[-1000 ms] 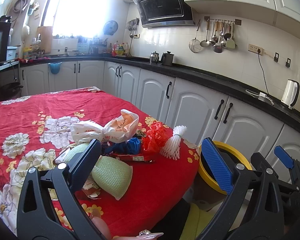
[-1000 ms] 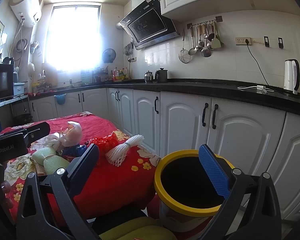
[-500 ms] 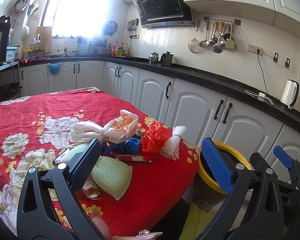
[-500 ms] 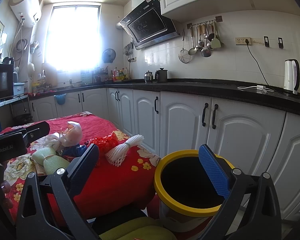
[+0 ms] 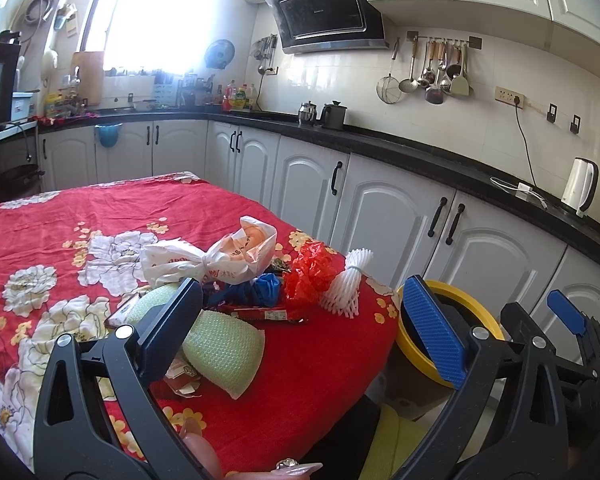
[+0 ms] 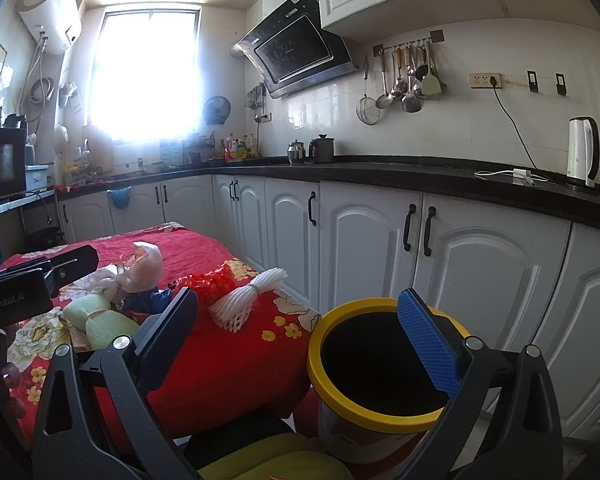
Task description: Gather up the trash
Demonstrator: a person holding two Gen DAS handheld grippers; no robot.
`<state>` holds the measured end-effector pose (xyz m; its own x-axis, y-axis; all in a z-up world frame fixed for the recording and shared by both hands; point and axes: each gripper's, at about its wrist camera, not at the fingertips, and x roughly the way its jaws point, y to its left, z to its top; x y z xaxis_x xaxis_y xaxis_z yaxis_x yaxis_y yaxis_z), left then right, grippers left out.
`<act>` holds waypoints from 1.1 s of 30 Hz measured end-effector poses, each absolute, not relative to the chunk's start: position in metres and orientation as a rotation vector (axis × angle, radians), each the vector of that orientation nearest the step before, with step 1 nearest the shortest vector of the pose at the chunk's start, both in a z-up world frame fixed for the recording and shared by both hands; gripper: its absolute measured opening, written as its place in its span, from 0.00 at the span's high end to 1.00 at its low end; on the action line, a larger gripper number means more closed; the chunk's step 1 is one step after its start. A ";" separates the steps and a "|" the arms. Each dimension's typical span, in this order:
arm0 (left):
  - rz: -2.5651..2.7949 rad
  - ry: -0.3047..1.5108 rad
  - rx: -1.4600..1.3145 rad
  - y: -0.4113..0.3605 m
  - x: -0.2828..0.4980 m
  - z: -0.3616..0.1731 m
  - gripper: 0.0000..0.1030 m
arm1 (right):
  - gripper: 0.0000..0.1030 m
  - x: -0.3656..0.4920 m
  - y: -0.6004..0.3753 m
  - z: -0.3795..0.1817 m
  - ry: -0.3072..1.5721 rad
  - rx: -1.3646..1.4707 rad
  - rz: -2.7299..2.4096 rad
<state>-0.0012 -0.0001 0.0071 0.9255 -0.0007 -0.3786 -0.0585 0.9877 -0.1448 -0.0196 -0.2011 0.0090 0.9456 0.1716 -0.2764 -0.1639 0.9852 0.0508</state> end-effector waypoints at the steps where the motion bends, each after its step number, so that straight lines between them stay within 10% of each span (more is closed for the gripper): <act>1: 0.031 0.387 -0.155 0.000 -0.001 0.007 0.10 | 0.06 -0.020 -0.201 0.009 0.285 0.027 0.172; 33: 0.180 0.442 -0.187 0.085 0.044 0.010 0.10 | 0.06 0.079 -0.149 0.030 0.407 -0.010 0.333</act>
<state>0.0435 0.0845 0.0098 0.8885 0.1314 -0.4396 -0.2124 0.9671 -0.1403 0.0794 -0.1487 0.0301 0.8648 0.3162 -0.3901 -0.3201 0.9457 0.0567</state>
